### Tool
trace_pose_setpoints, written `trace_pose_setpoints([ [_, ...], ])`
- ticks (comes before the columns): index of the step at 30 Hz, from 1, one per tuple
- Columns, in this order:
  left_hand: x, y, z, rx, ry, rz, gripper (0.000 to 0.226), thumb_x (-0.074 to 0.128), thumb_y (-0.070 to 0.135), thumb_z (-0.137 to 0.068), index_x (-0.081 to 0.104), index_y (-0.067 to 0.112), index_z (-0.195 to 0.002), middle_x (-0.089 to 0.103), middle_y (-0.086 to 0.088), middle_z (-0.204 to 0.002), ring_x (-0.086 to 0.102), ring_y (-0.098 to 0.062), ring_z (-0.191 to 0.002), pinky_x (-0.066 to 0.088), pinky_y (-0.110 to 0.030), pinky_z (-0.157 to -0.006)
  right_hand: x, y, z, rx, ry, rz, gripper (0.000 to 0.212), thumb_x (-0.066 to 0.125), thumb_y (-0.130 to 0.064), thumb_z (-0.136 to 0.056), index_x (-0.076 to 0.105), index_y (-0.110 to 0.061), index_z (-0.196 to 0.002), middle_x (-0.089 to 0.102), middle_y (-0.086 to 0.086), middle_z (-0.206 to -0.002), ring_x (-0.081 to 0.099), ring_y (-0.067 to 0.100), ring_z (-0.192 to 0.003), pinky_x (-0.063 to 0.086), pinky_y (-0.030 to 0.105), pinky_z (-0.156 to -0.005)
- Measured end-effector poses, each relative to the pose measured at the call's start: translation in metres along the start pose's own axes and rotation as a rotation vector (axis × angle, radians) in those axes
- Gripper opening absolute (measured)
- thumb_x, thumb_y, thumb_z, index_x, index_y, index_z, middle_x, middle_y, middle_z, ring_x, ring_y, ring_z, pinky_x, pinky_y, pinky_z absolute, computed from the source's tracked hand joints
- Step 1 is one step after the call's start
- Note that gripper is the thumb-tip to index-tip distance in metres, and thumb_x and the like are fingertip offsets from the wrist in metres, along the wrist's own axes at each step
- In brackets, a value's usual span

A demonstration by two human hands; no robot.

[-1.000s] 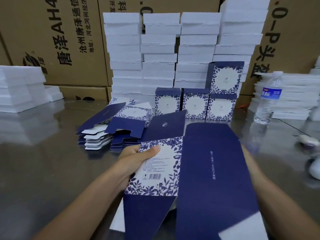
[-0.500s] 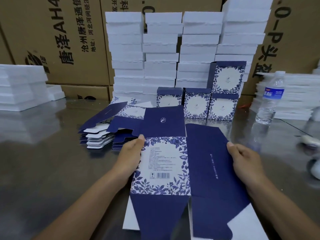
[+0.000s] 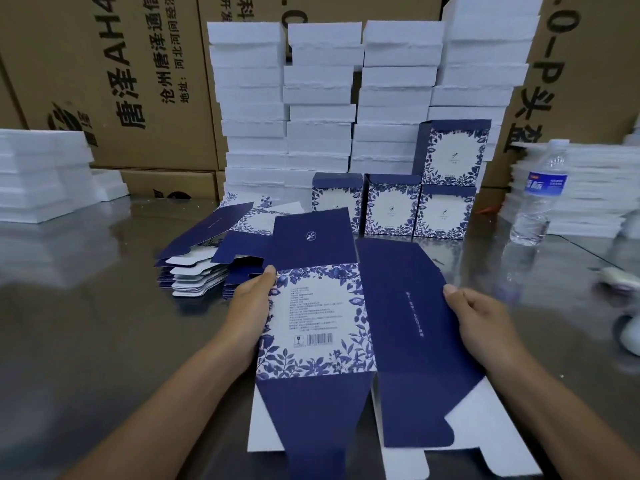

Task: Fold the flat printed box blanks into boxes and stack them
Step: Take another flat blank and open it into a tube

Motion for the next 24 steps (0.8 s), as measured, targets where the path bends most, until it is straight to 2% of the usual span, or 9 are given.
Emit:
trace_pose_setpoints([
  [2,0.007,0.0,-0.001,0.028,-0.045,-0.055,0.046,0.04,0.049,-0.097,0.064,0.017,-0.074,0.07,0.009,-0.064,0.065,-0.008,-0.054,0.042,-0.022,-0.053,-0.008,-0.002,-0.002,-0.031,0.046,0.033,0.041,0.048,-0.022,-0.097,0.049,0.007,-0.069,0.039,0.013,-0.066,0.034,0.019,-0.06,0.023,0.02,-0.041],
  [5,0.012,0.001,0.001,0.075,-0.086,-0.118,0.052,0.039,0.048,-0.098,0.064,0.021,-0.061,0.065,0.008,-0.055,0.059,-0.004,-0.047,0.039,-0.012,-0.043,-0.01,0.003,-0.005,-0.028,0.059,0.017,0.045,0.048,-0.024,-0.097,0.047,0.01,-0.069,0.039,0.013,-0.069,0.035,0.02,-0.063,0.027,0.027,-0.053],
  [8,0.008,-0.003,-0.004,0.05,-0.097,-0.076,0.049,0.04,0.049,-0.097,0.067,0.009,-0.086,0.069,-0.003,-0.076,0.062,-0.016,-0.065,0.043,-0.02,-0.062,-0.004,0.007,-0.005,-0.016,0.035,-0.048,0.048,0.048,-0.028,-0.097,0.049,0.015,-0.074,0.041,0.019,-0.067,0.038,0.02,-0.064,0.027,0.027,-0.053],
  [10,0.003,-0.004,-0.007,0.045,-0.077,-0.059,0.047,0.041,0.048,-0.098,0.066,0.009,-0.086,0.07,0.0,-0.071,0.064,-0.014,-0.061,0.044,-0.016,-0.057,0.0,0.01,-0.003,0.014,0.016,-0.137,0.049,0.048,-0.03,-0.097,0.058,0.014,-0.078,0.055,0.022,-0.063,0.05,0.017,-0.061,0.037,0.022,-0.053],
  [12,0.0,-0.005,-0.008,0.041,-0.06,-0.037,0.044,0.04,0.047,-0.098,0.068,0.014,-0.088,0.073,0.001,-0.073,0.068,-0.015,-0.064,0.048,-0.019,-0.058,0.007,0.01,-0.001,0.04,-0.05,-0.187,0.042,0.046,-0.031,-0.098,0.07,-0.009,-0.071,0.069,-0.002,-0.059,0.062,0.006,-0.054,0.046,0.015,-0.05],
  [14,-0.002,-0.005,-0.009,0.026,-0.039,-0.026,0.044,0.041,0.048,-0.097,0.069,0.014,-0.091,0.073,-0.004,-0.084,0.066,-0.023,-0.075,0.046,-0.03,-0.069,0.013,0.008,0.001,0.022,-0.12,-0.141,0.042,0.044,-0.028,-0.099,0.071,-0.019,-0.069,0.071,-0.01,-0.064,0.064,0.0,-0.054,0.047,0.011,-0.048],
  [19,0.001,-0.004,-0.008,0.003,-0.057,-0.034,0.047,0.044,0.051,-0.095,0.071,0.013,-0.091,0.075,-0.006,-0.083,0.071,-0.019,-0.073,0.047,-0.029,-0.067,0.006,0.008,-0.005,-0.016,-0.07,-0.078,0.044,0.044,-0.024,-0.099,0.062,0.013,-0.083,0.068,0.022,-0.076,0.062,0.023,-0.063,0.042,0.02,-0.056],
  [22,0.006,-0.001,-0.007,0.01,-0.084,-0.002,0.043,0.044,0.055,-0.093,0.069,0.02,-0.087,0.074,0.007,-0.07,0.07,-0.008,-0.064,0.05,-0.029,-0.067,0.002,0.01,-0.007,-0.021,-0.039,-0.074,0.043,0.043,-0.025,-0.099,0.059,0.003,-0.071,0.059,0.002,-0.057,0.051,0.004,-0.045,0.037,0.013,-0.043],
  [24,0.01,-0.001,-0.005,0.017,-0.132,-0.025,0.042,0.045,0.054,-0.092,0.07,0.02,-0.094,0.075,0.007,-0.079,0.071,-0.012,-0.078,0.054,-0.038,-0.079,0.0,0.012,-0.008,-0.017,-0.017,-0.097,0.044,0.042,-0.024,-0.1,0.059,-0.001,-0.066,0.06,-0.005,-0.054,0.051,0.002,-0.044,0.04,0.013,-0.043],
])
Point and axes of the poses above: each hand's wrist, its own z-axis away from the middle knuckle, its own x-axis out of the palm, y = z × x, the point moved 9 cm from there along -z, towards the middle knuckle
